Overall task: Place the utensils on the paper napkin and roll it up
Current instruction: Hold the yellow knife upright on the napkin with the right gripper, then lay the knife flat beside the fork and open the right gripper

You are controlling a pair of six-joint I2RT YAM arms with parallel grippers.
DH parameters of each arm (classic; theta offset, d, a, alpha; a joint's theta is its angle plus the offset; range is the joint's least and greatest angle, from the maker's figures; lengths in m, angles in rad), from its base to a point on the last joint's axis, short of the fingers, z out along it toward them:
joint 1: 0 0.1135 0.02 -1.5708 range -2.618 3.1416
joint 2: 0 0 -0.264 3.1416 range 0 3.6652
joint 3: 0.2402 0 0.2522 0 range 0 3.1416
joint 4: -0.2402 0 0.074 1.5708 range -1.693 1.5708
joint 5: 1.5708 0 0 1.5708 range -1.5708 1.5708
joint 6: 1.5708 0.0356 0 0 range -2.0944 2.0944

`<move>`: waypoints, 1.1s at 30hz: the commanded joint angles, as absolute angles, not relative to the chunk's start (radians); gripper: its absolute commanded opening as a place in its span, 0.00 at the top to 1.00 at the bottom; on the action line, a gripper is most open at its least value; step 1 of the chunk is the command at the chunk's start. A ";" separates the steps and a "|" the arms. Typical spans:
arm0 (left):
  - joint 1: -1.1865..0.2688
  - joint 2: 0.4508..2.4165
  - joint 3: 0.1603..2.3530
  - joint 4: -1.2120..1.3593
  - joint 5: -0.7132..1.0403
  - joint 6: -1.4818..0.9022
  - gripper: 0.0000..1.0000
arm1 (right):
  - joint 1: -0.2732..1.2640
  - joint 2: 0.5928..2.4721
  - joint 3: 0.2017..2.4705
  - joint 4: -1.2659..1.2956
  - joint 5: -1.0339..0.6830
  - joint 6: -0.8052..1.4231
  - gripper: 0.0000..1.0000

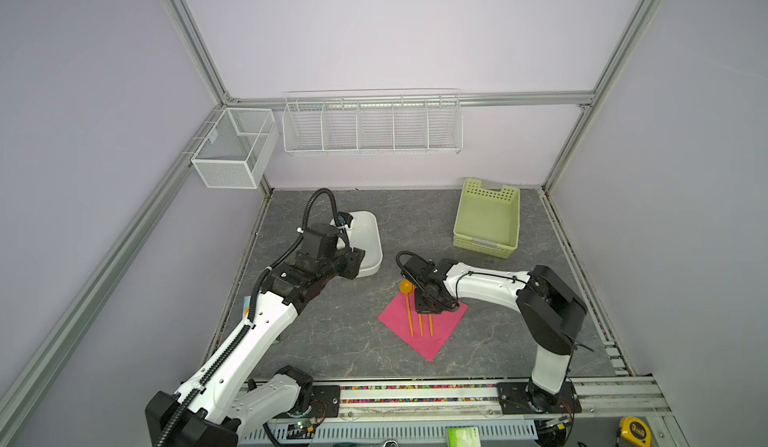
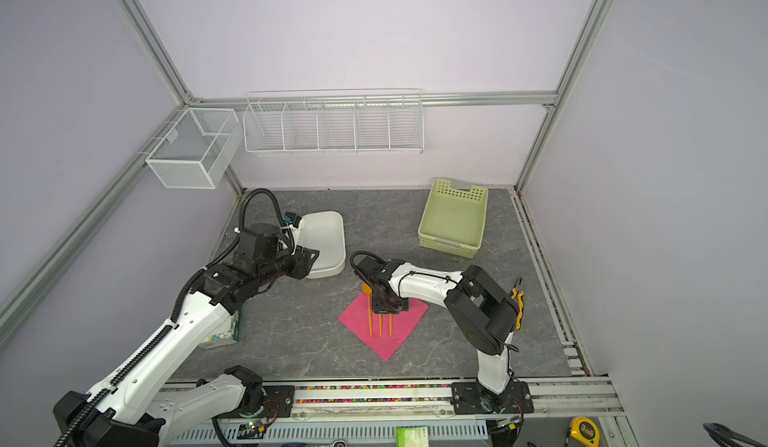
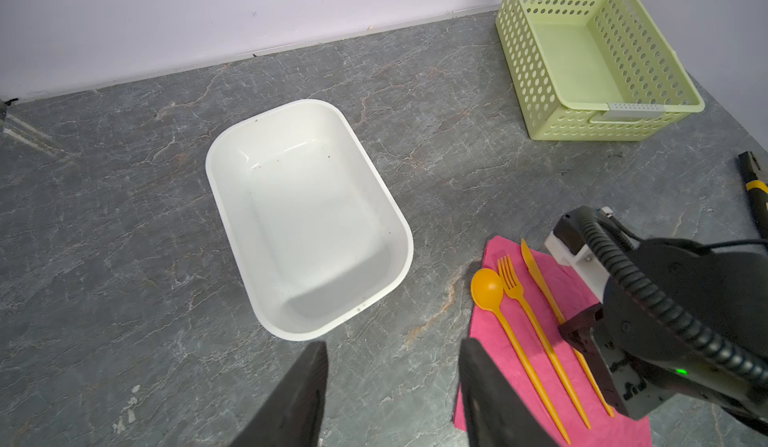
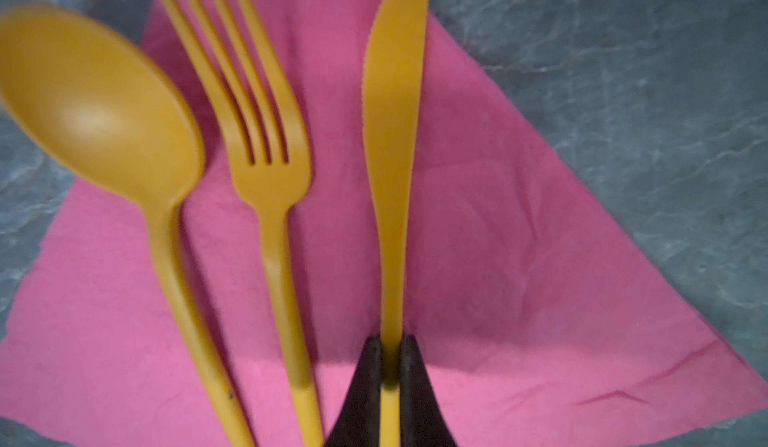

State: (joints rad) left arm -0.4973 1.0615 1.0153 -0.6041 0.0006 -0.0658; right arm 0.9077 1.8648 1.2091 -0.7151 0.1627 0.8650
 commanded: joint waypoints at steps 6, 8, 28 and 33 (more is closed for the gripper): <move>-0.491 1.065 1.009 -0.617 0.003 -0.044 0.48 | 0.914 1.869 1.228 -0.735 0.179 0.865 0.90; -0.491 1.065 1.010 -0.617 0.004 -0.044 0.48 | 0.913 1.873 1.222 -0.723 0.171 0.865 0.89; -0.492 1.066 1.011 -0.619 -0.002 -0.046 0.47 | 0.914 1.793 1.288 -0.782 0.198 0.847 0.76; -0.491 1.067 1.011 -0.619 -0.003 -0.046 0.47 | 0.917 1.814 1.347 -0.792 0.157 0.824 0.72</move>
State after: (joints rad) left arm -0.4973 1.0634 1.0153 -0.6044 0.0002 -0.0662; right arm 0.9081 1.8290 1.3159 -0.7570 0.1680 0.8379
